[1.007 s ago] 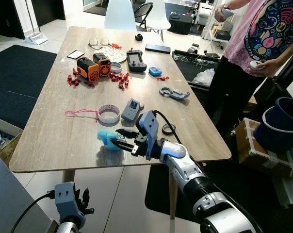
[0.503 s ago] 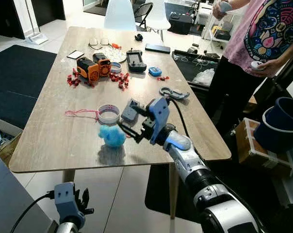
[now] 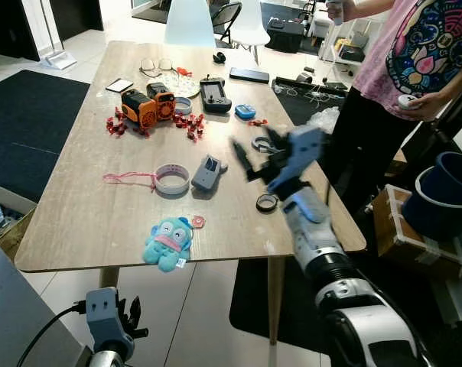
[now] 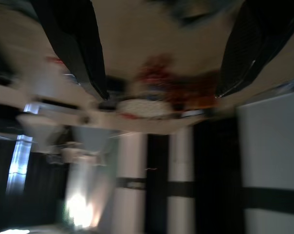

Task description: Hang keys on a hook

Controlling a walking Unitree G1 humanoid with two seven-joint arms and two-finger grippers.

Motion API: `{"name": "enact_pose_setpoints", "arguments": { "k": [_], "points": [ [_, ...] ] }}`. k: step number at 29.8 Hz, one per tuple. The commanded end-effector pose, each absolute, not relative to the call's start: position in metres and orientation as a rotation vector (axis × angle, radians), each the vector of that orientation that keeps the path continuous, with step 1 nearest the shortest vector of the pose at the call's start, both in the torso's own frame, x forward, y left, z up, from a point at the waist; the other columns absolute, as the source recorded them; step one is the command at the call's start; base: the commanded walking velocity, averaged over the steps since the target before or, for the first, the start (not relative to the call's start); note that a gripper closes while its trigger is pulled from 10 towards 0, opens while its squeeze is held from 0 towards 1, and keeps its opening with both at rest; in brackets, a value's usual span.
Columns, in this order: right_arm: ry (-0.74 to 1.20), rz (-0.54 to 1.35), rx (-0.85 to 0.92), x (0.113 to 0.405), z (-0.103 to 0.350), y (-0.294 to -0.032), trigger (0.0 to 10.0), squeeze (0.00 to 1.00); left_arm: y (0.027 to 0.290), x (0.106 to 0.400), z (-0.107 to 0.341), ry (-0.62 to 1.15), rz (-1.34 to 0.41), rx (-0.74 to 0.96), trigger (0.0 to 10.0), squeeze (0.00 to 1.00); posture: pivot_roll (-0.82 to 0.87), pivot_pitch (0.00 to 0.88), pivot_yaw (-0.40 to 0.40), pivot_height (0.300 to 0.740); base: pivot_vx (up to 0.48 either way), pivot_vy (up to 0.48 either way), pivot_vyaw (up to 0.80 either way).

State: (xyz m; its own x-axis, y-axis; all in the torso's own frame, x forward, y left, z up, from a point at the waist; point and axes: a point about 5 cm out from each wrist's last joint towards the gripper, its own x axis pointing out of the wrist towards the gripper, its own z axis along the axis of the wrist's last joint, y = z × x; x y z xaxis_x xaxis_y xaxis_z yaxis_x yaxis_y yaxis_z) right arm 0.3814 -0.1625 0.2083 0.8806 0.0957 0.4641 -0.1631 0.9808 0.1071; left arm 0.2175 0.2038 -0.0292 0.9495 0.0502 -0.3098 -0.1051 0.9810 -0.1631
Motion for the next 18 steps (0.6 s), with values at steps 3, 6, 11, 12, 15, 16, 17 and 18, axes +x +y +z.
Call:
{"name": "enact_pose_setpoints", "arguments": {
  "k": [3,6,11,12,15,16,17,18],
  "points": [
    [-0.417,-0.26,0.217,0.363,0.18,-0.242,10.0,0.0,0.204,0.212,-0.033,0.32,0.082,-0.182,10.0,0.0,0.06,0.059,-0.068,0.74,0.0,0.0,0.0],
    [-0.362,-0.41,0.227,0.346,0.158,-0.276,10.0,0.0,0.205,0.212,-0.033,0.322,0.073,-0.179,10.0,0.0,0.06,0.058,-0.066,0.74,0.0,0.0,0.0],
    [-0.242,-0.623,0.216,0.306,0.117,-0.322,10.0,0.0,0.205,0.213,-0.032,0.323,0.065,-0.175,10.0,0.0,0.06,0.058,-0.059,0.74,0.0,0.0,0.0],
    [-0.213,-0.641,0.204,0.299,0.109,-0.328,10.0,0.0,0.206,0.213,-0.032,0.323,0.064,-0.174,10.0,0.0,0.06,0.059,-0.058,0.74,0.0,0.0,0.0],
    [-0.157,-0.661,0.191,0.287,0.094,-0.333,10.0,0.0,0.206,0.213,-0.032,0.323,0.062,-0.172,10.0,0.0,0.06,0.06,-0.056,0.74,0.0,0.0,0.0],
    [-0.085,-0.668,0.154,0.275,0.078,-0.336,10.0,0.0,0.206,0.213,-0.032,0.324,0.06,-0.171,10.0,0.0,0.06,0.059,-0.057,0.74,0.0,0.0,0.0],
    [0.007,-0.653,0.117,0.263,0.06,-0.335,10.0,0.0,0.206,0.213,-0.032,0.325,0.059,-0.17,10.0,0.0,0.06,0.057,-0.059,0.74,0.0,0.0,0.0],
    [0.007,-0.653,0.117,0.263,0.06,-0.335,10.0,0.0,0.206,0.213,-0.032,0.325,0.059,-0.17,10.0,0.0,0.06,0.057,-0.059,0.74,0.0,0.0,0.0]
  ]
}}
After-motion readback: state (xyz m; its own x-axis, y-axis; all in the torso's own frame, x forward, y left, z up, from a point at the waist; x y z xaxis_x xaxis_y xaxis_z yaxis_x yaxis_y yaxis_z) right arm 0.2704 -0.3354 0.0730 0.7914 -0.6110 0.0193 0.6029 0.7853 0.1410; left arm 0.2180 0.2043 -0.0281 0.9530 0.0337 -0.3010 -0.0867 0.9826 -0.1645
